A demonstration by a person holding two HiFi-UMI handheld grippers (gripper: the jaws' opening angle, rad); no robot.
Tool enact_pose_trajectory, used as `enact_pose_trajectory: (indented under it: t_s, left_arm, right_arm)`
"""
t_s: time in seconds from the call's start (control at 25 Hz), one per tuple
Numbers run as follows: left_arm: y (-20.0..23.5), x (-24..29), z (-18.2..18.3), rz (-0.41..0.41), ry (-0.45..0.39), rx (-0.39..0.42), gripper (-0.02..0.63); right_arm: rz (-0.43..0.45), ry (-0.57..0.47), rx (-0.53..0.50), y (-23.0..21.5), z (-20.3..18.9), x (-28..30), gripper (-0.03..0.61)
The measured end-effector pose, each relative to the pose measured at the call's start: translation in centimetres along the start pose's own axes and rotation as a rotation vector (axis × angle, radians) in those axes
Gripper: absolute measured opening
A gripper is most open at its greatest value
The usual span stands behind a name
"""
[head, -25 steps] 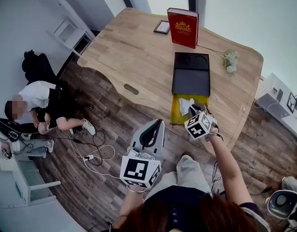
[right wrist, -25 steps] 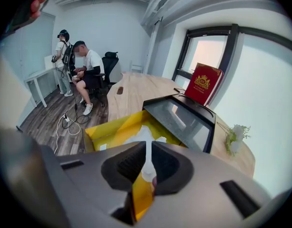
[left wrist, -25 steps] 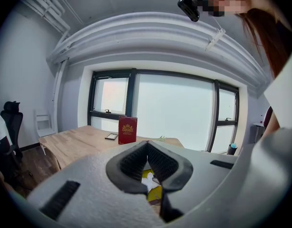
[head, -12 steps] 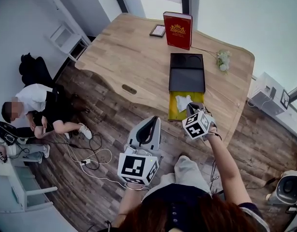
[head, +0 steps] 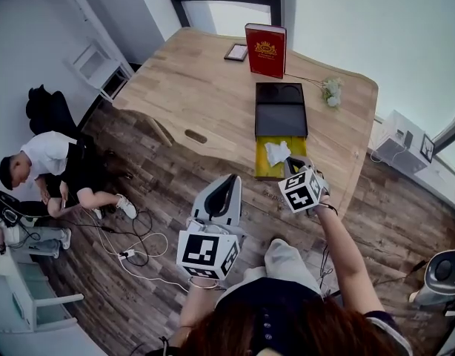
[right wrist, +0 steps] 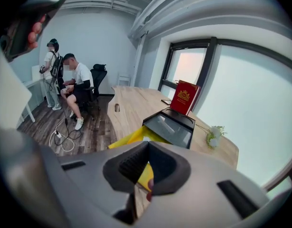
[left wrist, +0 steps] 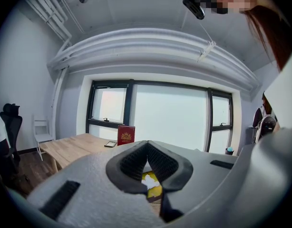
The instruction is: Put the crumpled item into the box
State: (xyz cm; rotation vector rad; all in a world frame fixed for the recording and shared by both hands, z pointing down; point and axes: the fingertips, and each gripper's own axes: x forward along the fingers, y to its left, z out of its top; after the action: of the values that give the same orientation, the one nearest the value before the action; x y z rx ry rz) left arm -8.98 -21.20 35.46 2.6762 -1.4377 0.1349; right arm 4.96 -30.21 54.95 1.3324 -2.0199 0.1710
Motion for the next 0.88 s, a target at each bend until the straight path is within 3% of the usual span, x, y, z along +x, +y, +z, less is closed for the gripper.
enact_pose_trajectory:
  t_s: [0.88]
  left_arm:
    - [-3.6,-6.5,1.2,-0.076,-0.067,0.053,0.028]
  right_arm:
    - [-0.099,-0.19,0.095,3.6,3.6,-11.9,0.025]
